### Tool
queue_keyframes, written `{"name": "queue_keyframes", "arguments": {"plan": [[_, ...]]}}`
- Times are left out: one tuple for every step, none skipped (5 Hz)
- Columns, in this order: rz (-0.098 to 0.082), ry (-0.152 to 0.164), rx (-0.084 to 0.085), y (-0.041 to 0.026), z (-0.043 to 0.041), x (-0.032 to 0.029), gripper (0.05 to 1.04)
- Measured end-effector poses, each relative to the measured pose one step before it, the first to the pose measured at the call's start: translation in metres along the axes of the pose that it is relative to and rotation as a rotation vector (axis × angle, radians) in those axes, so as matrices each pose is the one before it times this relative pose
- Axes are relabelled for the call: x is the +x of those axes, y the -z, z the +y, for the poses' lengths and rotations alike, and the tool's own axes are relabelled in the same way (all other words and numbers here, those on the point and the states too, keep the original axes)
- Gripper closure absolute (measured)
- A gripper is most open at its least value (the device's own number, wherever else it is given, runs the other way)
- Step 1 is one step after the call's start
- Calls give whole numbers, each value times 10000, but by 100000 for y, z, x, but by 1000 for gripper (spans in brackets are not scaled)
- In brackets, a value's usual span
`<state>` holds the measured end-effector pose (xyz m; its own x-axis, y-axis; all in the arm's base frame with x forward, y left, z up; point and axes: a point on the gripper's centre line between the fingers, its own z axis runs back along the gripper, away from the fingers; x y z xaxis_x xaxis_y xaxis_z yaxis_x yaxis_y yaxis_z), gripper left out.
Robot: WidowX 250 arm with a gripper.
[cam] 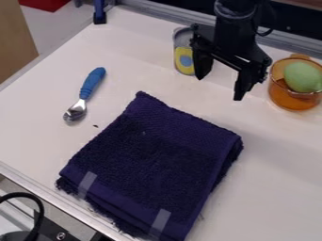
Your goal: Put the can on the upper right side of the blue cloth
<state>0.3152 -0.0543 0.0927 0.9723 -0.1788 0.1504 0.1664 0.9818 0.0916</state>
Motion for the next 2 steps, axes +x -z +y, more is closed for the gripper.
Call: {"name": "queue_keyframes", "arguments": {"plan": [[385,-40,-19,929,-129,-471,86],[407,-1132,-124,54,2046,351,86]]}}
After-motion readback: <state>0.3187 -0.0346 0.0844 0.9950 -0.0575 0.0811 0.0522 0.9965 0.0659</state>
